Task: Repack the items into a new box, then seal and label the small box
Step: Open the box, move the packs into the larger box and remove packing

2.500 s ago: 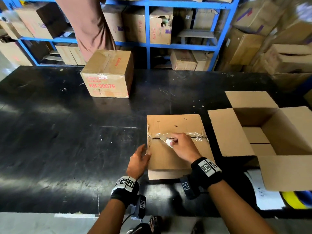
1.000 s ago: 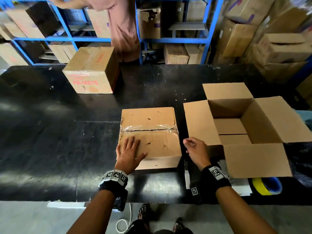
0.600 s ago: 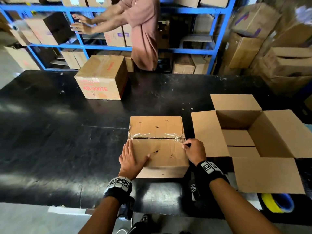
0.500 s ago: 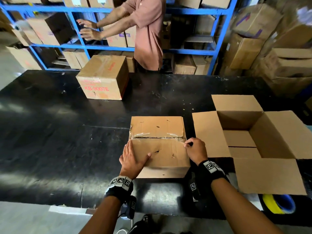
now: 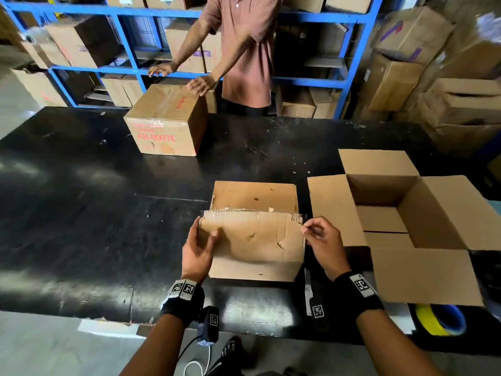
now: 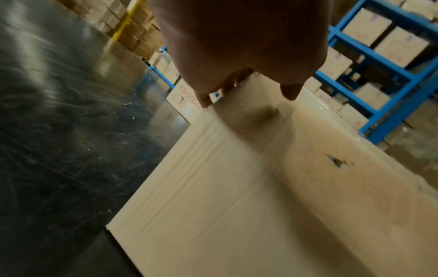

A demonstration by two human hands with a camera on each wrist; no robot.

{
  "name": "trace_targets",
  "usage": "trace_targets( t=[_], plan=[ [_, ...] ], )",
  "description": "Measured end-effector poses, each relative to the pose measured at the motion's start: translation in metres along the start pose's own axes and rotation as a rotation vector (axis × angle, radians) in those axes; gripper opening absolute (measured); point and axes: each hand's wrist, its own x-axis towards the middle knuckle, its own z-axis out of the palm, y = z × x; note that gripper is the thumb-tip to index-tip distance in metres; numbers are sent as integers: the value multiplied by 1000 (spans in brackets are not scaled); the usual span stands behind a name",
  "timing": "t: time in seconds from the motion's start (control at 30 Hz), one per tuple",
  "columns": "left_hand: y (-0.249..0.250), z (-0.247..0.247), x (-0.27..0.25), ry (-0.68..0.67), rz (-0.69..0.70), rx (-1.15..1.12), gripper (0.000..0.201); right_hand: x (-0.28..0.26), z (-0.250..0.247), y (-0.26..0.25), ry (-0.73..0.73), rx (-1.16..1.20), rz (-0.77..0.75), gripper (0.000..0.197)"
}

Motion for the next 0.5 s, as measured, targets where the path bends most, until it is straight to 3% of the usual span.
trace_targets(
  t=[0.07, 0.2, 0.23, 0.37, 0.5],
  plan=[
    [4, -12, -7, 33, 28, -91, 50, -14, -11, -6, -45, 146, 73, 9],
    [6, -44, -20, -38, -150, -291, 80, -32, -31, -4, -194, 159, 175, 40],
    [8, -50, -27, -113, -128, -227, 73, -35, -33, 1, -235, 131, 168, 40],
    [9, -57, -47, -301, -9, 141, 9, -40, -34, 25, -411, -93, 56, 18],
    [-20, -57, -42, -401, 211, 500, 32, -41, -28, 37, -455, -238, 8, 8]
  ],
)
